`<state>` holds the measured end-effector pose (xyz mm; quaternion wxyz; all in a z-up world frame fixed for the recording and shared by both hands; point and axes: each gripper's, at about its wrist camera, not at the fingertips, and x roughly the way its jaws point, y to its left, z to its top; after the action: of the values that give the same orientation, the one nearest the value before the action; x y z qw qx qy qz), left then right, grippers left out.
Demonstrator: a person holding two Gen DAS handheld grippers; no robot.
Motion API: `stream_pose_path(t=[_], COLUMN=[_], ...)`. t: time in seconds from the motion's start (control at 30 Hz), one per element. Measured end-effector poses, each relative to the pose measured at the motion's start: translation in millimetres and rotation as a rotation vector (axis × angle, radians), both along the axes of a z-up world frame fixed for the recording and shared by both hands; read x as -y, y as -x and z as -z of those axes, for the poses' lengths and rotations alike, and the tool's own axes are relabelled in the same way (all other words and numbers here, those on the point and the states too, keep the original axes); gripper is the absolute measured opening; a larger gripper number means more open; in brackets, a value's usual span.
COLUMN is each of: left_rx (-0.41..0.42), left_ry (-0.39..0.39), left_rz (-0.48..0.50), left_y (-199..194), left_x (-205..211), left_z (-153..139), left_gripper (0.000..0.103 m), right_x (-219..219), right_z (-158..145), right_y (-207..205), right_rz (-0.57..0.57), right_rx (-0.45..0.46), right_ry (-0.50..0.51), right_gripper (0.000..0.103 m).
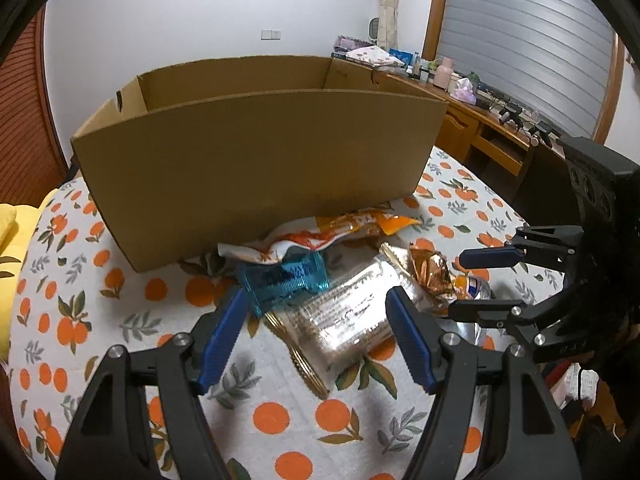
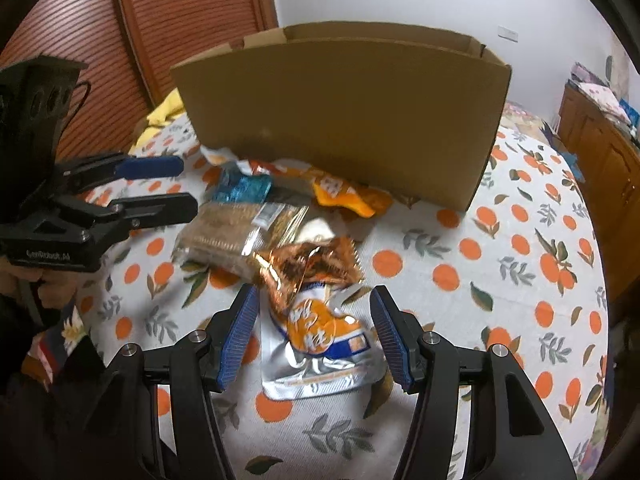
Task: Organize snacks
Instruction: 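Move both tools back to the snack pile beside the box, then close the left tool on the clear bread-stick bag while the right tool grasps the silver pouch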
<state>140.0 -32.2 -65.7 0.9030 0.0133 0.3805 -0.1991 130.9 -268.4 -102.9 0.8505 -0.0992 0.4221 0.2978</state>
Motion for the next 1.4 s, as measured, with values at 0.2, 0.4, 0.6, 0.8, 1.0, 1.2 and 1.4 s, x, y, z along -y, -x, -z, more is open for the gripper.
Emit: stream_pose_path(t=[0.2,0.4,0.6,0.8,1.0,1.2,1.4], left_rx=[-0.019,-0.014,-0.013,-0.024,-0.067,-0.097,-0.100], left_ry=[0.005,-0.004,-0.016,-0.064,-0.107,-0.174,-0.148], left_rz=[-0.008,0.012,0.047,0.110,0.169,0.204,0.197], left_y=[-1.3,0.2,-1.2,-3.8,-14.2,-24.0,-28.2], left_x=[-2.3,1.4,10.1,24.7,35.8,42.9,38.3], left_z=[7.4,6.3,4.4,5.9,14.0,20.1,21.2], left_gripper=[0.072,0.072,0.072,0.071,0.071,0.072,0.064], right_x=[-11.1,-11.8,-2.0,10.8,23.8,27.0,24.4], right_z=[12.0,16.2,13.1,10.5,10.1,10.4,12.6], right_y=[-3.3,-0.9,5.7,11.5,13.7,13.5,7.4], right_rz=[-0.005,-0.038,-0.065,-0.038,-0.009,0.007,0.028], right_rx=[0.020,0.019,0.026,0.040,0.034,0.028,0.017], right_ry=[0.083,0.117,0.131,0.157,0.132,0.111,0.092], right_gripper=[0.060,0.057,0.040,0.039,0.039,0.040,0.049])
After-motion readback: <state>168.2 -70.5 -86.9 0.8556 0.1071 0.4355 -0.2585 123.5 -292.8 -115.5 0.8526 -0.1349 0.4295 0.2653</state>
